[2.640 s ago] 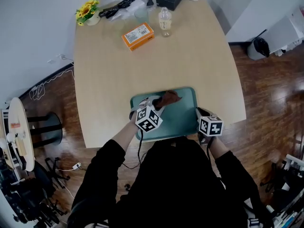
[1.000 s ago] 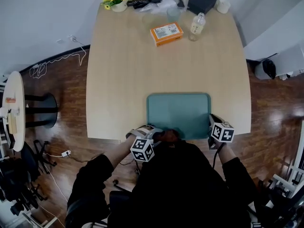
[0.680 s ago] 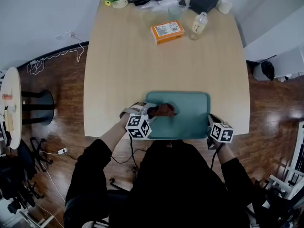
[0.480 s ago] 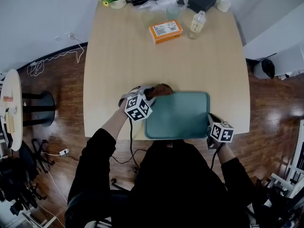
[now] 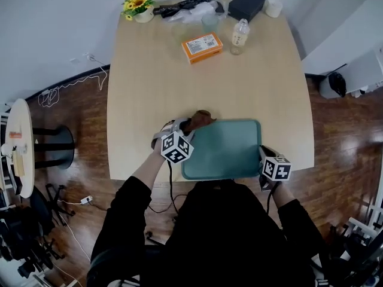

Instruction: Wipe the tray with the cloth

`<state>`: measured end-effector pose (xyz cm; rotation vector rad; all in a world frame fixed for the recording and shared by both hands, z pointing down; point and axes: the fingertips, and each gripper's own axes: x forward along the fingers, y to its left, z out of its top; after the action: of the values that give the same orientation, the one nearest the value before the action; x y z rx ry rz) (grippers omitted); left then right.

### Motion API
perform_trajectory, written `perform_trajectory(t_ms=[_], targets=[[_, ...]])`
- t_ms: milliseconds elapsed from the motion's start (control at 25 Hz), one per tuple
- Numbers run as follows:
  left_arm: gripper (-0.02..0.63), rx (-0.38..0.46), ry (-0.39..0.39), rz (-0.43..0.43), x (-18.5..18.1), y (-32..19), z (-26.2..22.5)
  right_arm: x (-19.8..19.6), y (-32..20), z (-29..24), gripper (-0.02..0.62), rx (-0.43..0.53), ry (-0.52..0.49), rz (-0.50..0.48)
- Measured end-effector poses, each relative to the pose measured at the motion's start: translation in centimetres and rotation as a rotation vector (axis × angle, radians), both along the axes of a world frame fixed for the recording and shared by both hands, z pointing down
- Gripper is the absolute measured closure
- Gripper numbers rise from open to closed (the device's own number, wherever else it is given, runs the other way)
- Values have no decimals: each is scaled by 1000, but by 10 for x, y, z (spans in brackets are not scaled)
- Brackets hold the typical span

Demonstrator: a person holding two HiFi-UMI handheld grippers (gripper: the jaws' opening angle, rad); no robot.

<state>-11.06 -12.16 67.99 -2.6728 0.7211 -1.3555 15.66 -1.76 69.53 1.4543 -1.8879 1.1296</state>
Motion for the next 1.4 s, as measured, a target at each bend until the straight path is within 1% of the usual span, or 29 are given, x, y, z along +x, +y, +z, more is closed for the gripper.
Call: perform_trajectory(t_ms=[80, 160, 200, 280, 400, 440, 520, 560, 640, 680, 800, 880, 960, 1040, 1080, 1160, 1200, 1280, 1360, 1400], targets=[[538, 19, 2, -27, 3, 3, -15, -2, 0, 0, 577, -3, -2, -2], [538, 28, 40, -64, 12, 9, -40, -2, -1, 0, 575, -1, -5, -7], [538, 20, 67, -89, 16, 14, -52, -2, -1, 0, 575, 1, -6, -9], [538, -21, 128, -154, 24, 24, -73, -1, -1, 1, 575, 3, -9, -9], [538, -112, 243, -293, 32, 42, -95, 0, -3, -1, 571, 9, -22, 11], [538, -140, 288, -340, 35, 50, -103, 3, -6, -11, 558, 37, -20, 25], [538, -172, 369, -408, 41, 66, -121, 5, -15, -49, 552, 141, -7, 36], [538, -178, 403, -426, 44, 73, -131, 4, -20, -73, 553, 198, -5, 30], [538, -171, 456, -436, 50, 85, -153, -6, -28, -117, 582, 295, -33, 6], [538, -159, 474, -434, 53, 88, -164, -12, -31, -136, 594, 335, -54, -8], [538, -97, 524, -450, 56, 89, -199, -30, -39, -185, 594, 442, -86, -49], [538, -38, 572, -478, 51, 86, -227, -42, -43, -221, 594, 532, -94, -71], [538, 25, 616, -485, 48, 83, -253, -55, -45, -256, 594, 631, -92, -108], [538, 64, 629, -469, 48, 82, -266, -65, -46, -275, 594, 696, -79, -151], [538, 72, 627, -462, 49, 81, -267, -67, -47, -278, 594, 709, -75, -164], [538, 79, 617, -470, 46, 79, -263, -70, -48, -276, 594, 709, -73, -170], [538, 84, 612, -494, 39, 76, -259, -70, -49, -274, 594, 707, -72, -166], [538, 93, 601, -584, 9, 68, -246, -66, -50, -275, 594, 708, -68, -151], [538, 94, 569, -700, -35, 59, -224, -58, -52, -276, 594, 711, -61, -129], [538, 91, 540, -754, -60, 56, -210, -53, -52, -275, 594, 709, -57, -118]])
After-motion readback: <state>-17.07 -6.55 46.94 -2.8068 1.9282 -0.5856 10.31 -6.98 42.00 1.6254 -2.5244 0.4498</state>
